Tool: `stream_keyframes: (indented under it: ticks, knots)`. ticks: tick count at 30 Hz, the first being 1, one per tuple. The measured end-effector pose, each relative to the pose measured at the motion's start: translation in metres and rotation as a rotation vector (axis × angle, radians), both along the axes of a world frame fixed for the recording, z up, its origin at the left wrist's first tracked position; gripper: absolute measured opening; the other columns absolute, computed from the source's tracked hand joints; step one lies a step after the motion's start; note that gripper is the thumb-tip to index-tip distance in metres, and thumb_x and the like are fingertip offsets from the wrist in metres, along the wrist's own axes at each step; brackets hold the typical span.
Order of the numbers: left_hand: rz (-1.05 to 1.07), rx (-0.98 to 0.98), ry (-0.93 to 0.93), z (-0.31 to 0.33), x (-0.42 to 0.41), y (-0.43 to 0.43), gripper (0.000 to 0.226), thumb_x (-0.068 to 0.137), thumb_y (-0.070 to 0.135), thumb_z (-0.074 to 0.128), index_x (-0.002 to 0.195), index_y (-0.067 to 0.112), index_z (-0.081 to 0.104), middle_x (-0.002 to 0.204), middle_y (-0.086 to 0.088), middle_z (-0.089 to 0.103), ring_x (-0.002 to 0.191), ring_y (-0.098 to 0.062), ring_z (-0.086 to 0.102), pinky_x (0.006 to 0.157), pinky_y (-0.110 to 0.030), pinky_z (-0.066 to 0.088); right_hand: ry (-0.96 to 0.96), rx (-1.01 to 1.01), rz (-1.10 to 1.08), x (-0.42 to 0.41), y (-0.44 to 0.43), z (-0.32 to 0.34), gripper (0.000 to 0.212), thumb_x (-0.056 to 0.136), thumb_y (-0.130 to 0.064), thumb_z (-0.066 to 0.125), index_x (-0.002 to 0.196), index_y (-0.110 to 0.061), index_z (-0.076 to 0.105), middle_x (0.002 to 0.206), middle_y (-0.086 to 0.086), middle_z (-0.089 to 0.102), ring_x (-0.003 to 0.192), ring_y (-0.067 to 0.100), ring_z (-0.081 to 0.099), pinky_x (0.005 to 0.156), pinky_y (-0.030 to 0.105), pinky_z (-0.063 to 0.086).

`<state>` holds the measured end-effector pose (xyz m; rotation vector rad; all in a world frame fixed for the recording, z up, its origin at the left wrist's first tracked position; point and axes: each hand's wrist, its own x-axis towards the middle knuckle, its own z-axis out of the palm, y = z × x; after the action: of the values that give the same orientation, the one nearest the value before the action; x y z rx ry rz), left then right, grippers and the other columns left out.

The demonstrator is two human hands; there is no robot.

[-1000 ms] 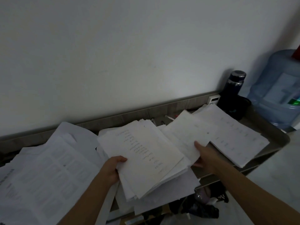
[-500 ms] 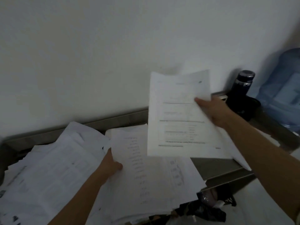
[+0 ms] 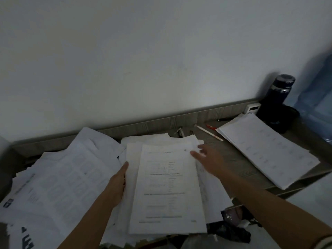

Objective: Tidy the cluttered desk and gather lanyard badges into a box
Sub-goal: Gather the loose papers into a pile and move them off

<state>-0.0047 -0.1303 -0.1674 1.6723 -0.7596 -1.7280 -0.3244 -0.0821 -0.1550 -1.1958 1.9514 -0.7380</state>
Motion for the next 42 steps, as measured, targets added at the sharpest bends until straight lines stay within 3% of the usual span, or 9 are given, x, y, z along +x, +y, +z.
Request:
stream_keyframes:
  ticks: [6,10,18,25,28,33,37,40,42]
  knots:
    - [-0.132,-0.098,-0.151,-0.007,-0.025,0.021,0.045,0.074,-0.005,0.076,0.116,-0.008,0.062,0.11,-0.023,0.067,0.098,-0.037,0.065,0.092,-0.051,0.052,-0.369,0.272,-0.205,-0.034,0.013,-0.006,0.053,0.083,-0.041,0.072,0.125,-0.011,0.058,0.101,0.005,0.072,0.086,0.021,0.07,0.063,0.03,0.05]
    - [-0.156,-0.086,-0.05,-0.011,-0.044,0.024,0.043,0.081,-0.006,0.069,0.123,-0.006,0.059,0.116,-0.021,0.065,0.1,-0.034,0.063,0.094,-0.045,0.05,-0.436,0.221,-0.099,-0.018,0.022,-0.01,0.032,0.081,-0.035,0.076,0.106,-0.017,0.066,0.083,-0.006,0.076,0.073,0.011,0.073,0.054,0.022,0.053]
    - [-0.007,-0.128,0.176,-0.018,-0.049,0.027,0.038,0.086,-0.003,0.063,0.123,0.004,0.059,0.108,-0.009,0.07,0.09,-0.025,0.067,0.072,-0.033,0.056,0.318,-0.154,-0.056,-0.015,0.021,0.021,0.029,0.098,-0.025,0.052,0.088,-0.003,0.068,0.074,0.007,0.061,0.067,0.019,0.057,0.058,0.027,0.037]
    - [0.048,-0.069,0.308,-0.006,-0.031,0.023,0.033,0.088,-0.008,0.054,0.118,0.004,0.06,0.1,-0.013,0.072,0.089,-0.03,0.065,0.07,-0.039,0.054,-0.147,-0.598,-0.443,-0.048,0.017,0.099,0.016,0.096,-0.021,0.057,0.084,-0.015,0.067,0.068,-0.002,0.065,0.053,0.006,0.06,0.046,0.018,0.049]
    - [0.079,-0.021,0.248,-0.009,-0.027,0.022,0.034,0.089,-0.007,0.051,0.122,-0.003,0.057,0.12,-0.022,0.062,0.09,-0.033,0.06,0.084,-0.043,0.048,-0.317,-0.681,-0.439,-0.066,0.01,0.134,0.013,0.095,-0.019,0.058,0.085,-0.018,0.067,0.072,-0.008,0.071,0.06,0.005,0.068,0.051,0.02,0.053]
    - [0.053,0.054,0.418,-0.002,-0.026,0.018,0.043,0.093,0.039,0.054,0.125,0.011,0.06,0.12,-0.019,0.066,0.109,-0.037,0.062,0.083,-0.047,0.052,-0.178,-0.442,-0.149,-0.042,0.001,0.11,0.02,0.095,-0.013,0.061,0.075,-0.014,0.065,0.048,-0.015,0.063,0.041,-0.006,0.054,0.041,0.012,0.043]
    - [0.05,0.052,0.539,0.002,-0.029,0.013,0.064,0.077,0.072,0.053,0.114,0.023,0.068,0.117,-0.013,0.069,0.103,-0.033,0.067,0.076,-0.045,0.055,-0.274,-0.118,0.026,0.001,0.008,0.036,0.013,0.097,-0.015,0.056,0.089,-0.017,0.066,0.071,-0.005,0.07,0.056,0.003,0.067,0.048,0.019,0.051]
    - [-0.01,0.031,0.467,0.012,-0.034,0.014,0.051,0.081,0.06,0.061,0.105,0.018,0.074,0.112,-0.015,0.071,0.1,-0.034,0.069,0.075,-0.044,0.057,-0.276,-0.008,0.104,0.024,0.01,0.0,0.011,0.097,-0.017,0.055,0.1,-0.017,0.066,0.097,0.002,0.072,0.081,0.01,0.071,0.071,0.028,0.059]
    - [-0.061,-0.034,0.284,0.014,-0.041,0.016,0.033,0.085,0.024,0.07,0.112,0.005,0.069,0.116,-0.021,0.068,0.101,-0.037,0.066,0.084,-0.048,0.055,-0.263,0.009,0.118,0.029,0.008,-0.007,0.013,0.096,-0.019,0.057,0.106,-0.016,0.065,0.104,0.003,0.071,0.089,0.014,0.07,0.082,0.036,0.058]
